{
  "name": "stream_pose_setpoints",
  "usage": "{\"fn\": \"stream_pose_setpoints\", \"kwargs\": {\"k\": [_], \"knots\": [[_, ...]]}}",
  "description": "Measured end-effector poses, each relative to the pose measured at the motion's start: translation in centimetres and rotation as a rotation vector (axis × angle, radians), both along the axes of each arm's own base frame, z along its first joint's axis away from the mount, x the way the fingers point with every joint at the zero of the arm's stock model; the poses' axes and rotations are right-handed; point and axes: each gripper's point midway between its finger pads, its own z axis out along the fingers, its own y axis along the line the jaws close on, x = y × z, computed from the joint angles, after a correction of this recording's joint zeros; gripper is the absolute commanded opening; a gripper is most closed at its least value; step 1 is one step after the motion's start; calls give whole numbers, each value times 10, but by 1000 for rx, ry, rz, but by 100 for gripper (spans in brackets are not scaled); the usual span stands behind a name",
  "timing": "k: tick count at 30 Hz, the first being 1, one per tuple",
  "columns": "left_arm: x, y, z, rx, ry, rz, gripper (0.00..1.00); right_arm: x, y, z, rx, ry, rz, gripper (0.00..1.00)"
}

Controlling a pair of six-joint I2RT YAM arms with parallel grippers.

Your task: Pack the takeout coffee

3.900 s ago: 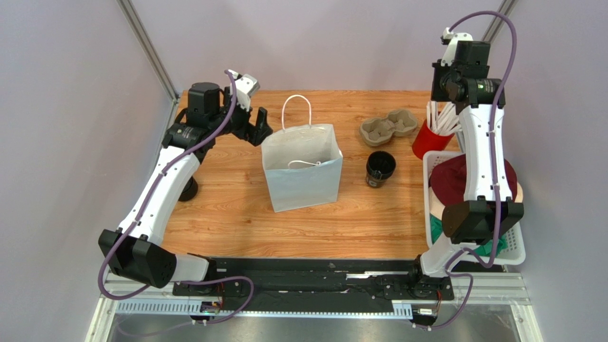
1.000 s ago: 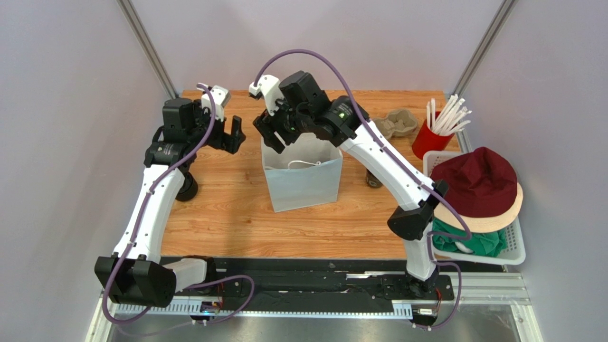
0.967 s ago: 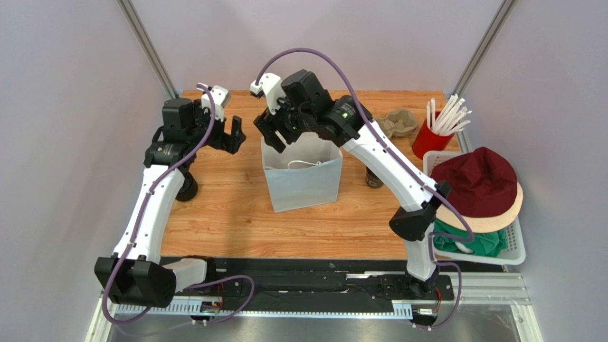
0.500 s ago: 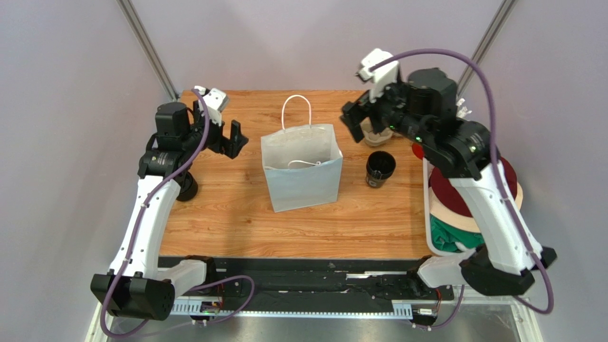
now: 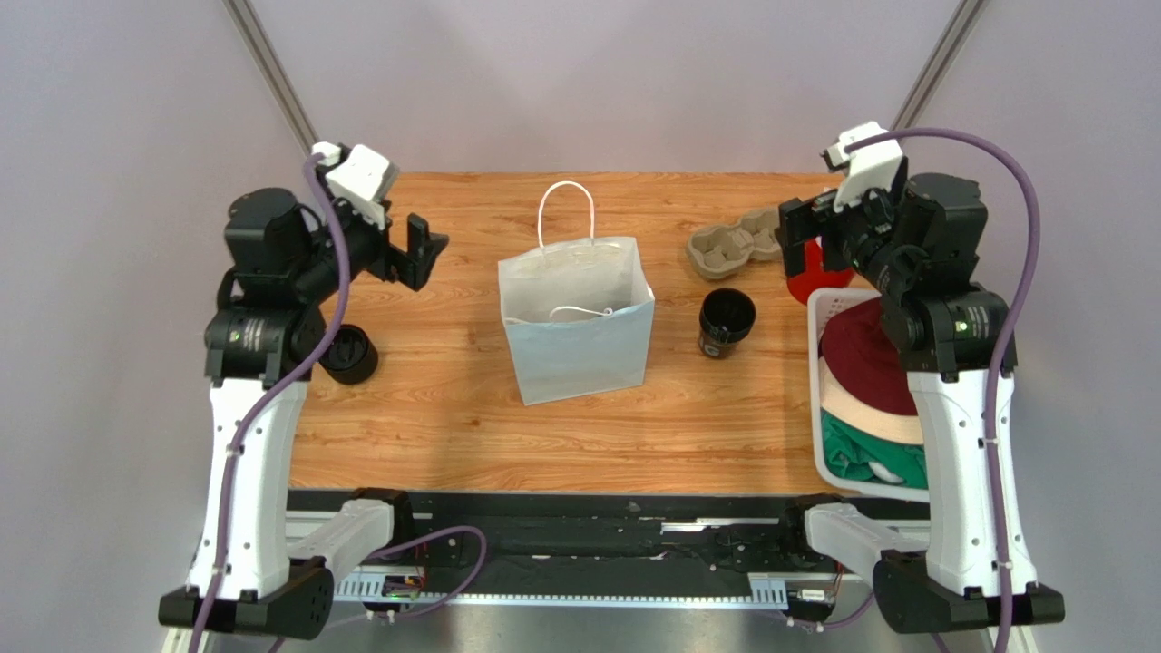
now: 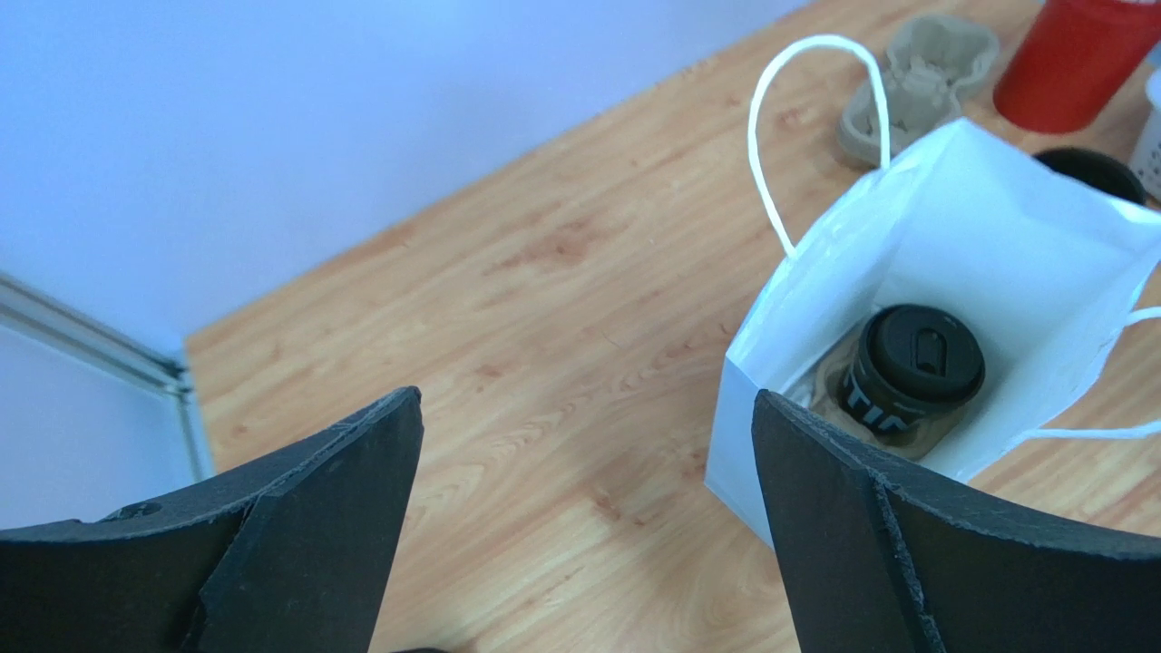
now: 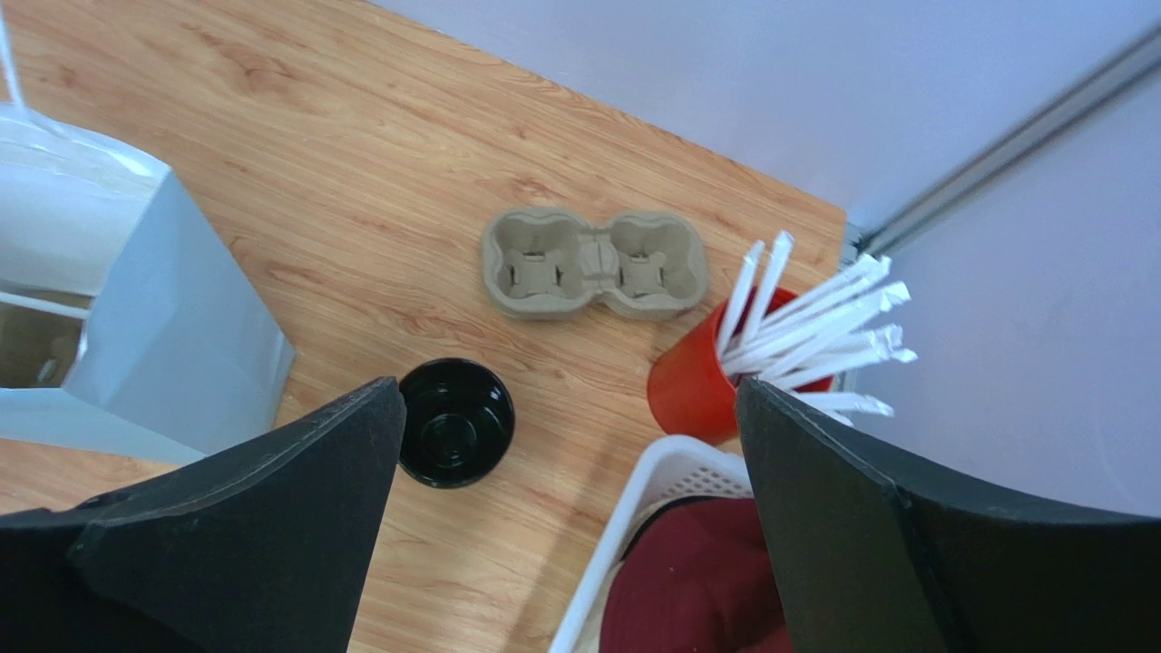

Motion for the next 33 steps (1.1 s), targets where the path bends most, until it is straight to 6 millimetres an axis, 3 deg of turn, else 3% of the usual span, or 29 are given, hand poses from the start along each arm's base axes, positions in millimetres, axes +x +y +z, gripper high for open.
{"fn": "stream_pose_setpoints", "kwargs": {"k": [4, 9, 16, 25, 33], "knots": [[-28, 16, 48, -9, -131, 58, 99, -12, -21, -1, 19, -26, -49, 99], [-54, 32, 70, -35, -206, 115, 99, -22, -46, 21, 63, -115, -124, 99], [-56, 36, 50, -52, -152, 134, 99, -40, -43, 44, 137, -197, -143, 99], [-72, 39, 34, -71, -138, 162, 99, -59, -42, 53, 233, -231, -190, 99], [-88, 34, 45, -86, -199, 139, 99, -67, -39, 55, 273, -251, -194, 99]]}}
